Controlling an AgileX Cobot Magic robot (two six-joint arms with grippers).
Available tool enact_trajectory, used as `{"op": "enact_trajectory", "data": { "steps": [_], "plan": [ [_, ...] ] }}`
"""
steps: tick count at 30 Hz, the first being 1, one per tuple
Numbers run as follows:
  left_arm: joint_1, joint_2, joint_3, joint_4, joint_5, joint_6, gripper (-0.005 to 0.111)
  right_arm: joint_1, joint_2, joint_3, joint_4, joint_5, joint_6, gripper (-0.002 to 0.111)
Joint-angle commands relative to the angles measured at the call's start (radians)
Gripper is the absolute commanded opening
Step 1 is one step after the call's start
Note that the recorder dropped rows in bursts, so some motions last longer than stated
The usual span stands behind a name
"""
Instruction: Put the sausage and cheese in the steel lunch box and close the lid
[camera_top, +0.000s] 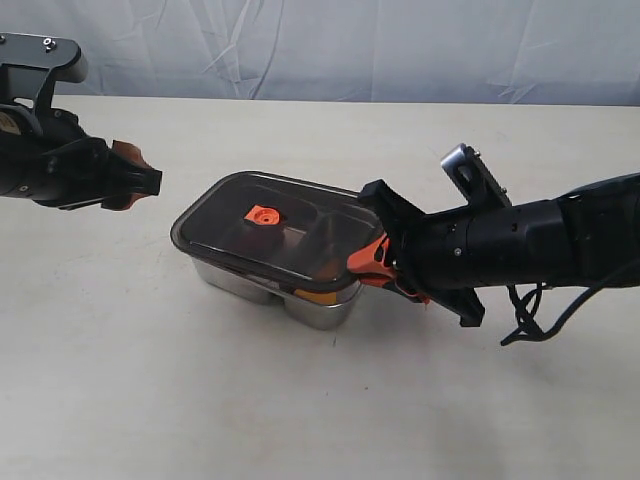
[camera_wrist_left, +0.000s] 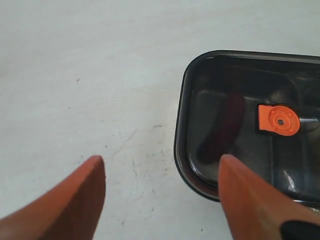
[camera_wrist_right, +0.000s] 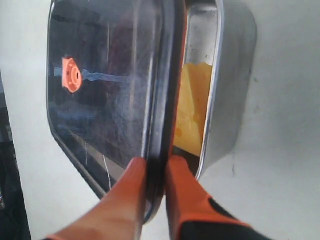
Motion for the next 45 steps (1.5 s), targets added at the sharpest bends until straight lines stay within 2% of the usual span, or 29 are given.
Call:
{"op": "enact_trajectory", "data": {
  "steps": [1, 4, 5, 8, 10, 16, 20, 25, 30, 32, 35, 38, 45],
  "plan": [
    [0.001, -0.007, 0.003, -0.005, -0.007, -0.003, 0.062, 0.000, 0.001, -0.007, 0.004, 0.003, -0.012, 0.015],
    [0.001, -0.007, 0.003, -0.005, -0.007, -0.003, 0.062, 0.000, 0.001, -0.007, 0.004, 0.008, -0.012, 0.016],
    [0.001, -0.007, 0.003, -0.005, -0.007, -0.003, 0.062, 0.000, 0.001, -0.007, -0.002, 0.018, -0.012, 0.020],
    [0.001, -0.007, 0.003, -0.005, -0.007, -0.003, 0.062, 0.000, 0.001, -0.007, -0.004, 0.023, -0.005, 0.043],
    [0.001, -0.007, 0.003, -0.005, -0.007, -0.003, 0.062, 0.000, 0.001, -0.007, -0.004, 0.023, -0.001, 0.048],
    [0.001, -0.007, 0.003, -0.005, 0.006, -0.003, 0.062, -0.004, 0.001, -0.007, -0.069, 0.027, 0.033, 0.041],
    [0.001, -0.007, 0.003, -0.005, 0.050, -0.003, 0.062, -0.016, 0.001, -0.007, -0.259, 0.020, 0.185, 0.041],
    [0.001, -0.007, 0.003, -0.001, 0.112, 0.002, 0.056, -0.043, -0.026, -0.007, -0.444, -0.031, 0.323, 0.041],
    [0.001, -0.007, 0.003, -0.006, 0.101, 0.002, 0.054, -0.074, -0.105, -0.007, -0.456, -0.042, 0.328, 0.040],
    [0.001, -0.005, 0.003, -0.008, 0.096, 0.004, 0.052, -0.074, -0.147, -0.012, -0.458, -0.051, 0.328, 0.036],
    [0.001, 0.012, 0.003, -0.024, 0.077, 0.004, 0.043, -0.074, -0.178, -0.048, -0.514, -0.038, 0.328, 0.019],
    [0.001, 0.022, 0.003, -0.027, 0.050, 0.004, 0.031, -0.070, -0.171, -0.088, -0.558, 0.067, 0.328, -0.001],
    [0.001, 0.022, 0.003, -0.027, 0.009, 0.004, 0.008, 0.003, -0.105, -0.098, -0.565, 0.243, 0.328, -0.001]
  ]
}}
